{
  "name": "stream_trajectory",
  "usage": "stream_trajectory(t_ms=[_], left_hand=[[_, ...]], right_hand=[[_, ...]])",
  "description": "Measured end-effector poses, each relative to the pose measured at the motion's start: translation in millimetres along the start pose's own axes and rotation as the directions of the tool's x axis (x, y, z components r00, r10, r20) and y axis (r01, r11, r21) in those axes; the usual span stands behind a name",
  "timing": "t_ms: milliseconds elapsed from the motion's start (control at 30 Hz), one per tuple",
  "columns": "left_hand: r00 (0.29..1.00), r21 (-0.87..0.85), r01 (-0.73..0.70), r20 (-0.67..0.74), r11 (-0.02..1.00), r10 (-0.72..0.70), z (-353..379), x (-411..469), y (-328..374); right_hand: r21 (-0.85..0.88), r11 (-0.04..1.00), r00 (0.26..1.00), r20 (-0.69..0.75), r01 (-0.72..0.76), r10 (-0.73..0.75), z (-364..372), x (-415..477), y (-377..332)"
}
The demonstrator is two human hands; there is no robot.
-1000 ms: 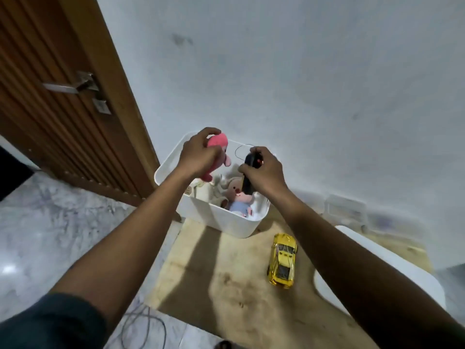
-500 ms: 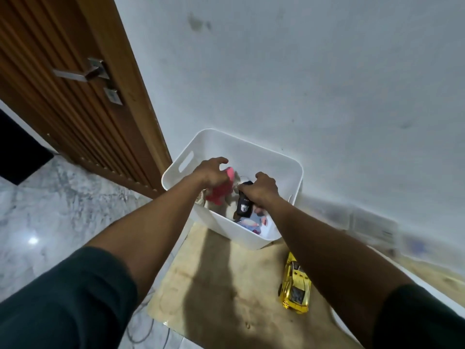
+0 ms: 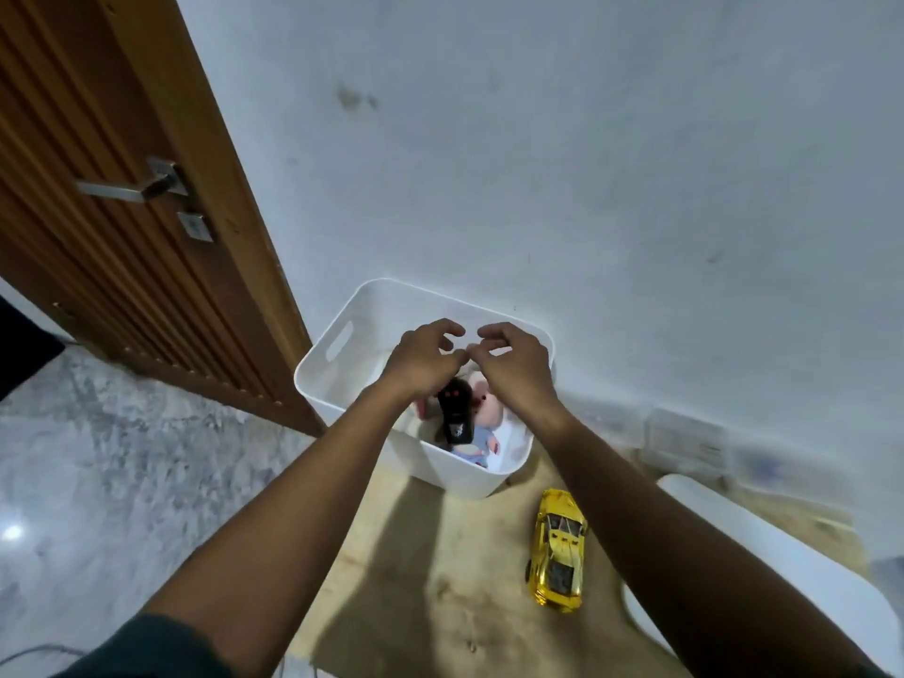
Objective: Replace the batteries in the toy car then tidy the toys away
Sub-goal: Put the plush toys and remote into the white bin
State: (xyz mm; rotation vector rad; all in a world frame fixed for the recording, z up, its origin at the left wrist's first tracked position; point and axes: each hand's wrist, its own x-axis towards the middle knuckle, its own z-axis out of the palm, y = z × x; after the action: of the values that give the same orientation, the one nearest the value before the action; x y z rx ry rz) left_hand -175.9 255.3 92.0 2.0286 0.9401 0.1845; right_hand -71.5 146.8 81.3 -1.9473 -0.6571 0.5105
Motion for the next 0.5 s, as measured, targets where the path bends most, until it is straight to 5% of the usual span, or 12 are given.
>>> stream_trajectory(t_ms=[167,500], left_hand=[[0.984,-0.293,-0.171,-0.091,0.941,0.150,26.8,-69.8,42.5],[0.951,-0.372,-0.032,0.274,0.928,0.143,159.1,-127.3,44.5]], right_hand=[[0.275,0.960,0.989,-0.151,0.046,-0.004,-65.5,-77.1,7.3],[0.239,0.910,0.857,-0.320,-0.339,0.404,-181.5,-221.6,153.2]])
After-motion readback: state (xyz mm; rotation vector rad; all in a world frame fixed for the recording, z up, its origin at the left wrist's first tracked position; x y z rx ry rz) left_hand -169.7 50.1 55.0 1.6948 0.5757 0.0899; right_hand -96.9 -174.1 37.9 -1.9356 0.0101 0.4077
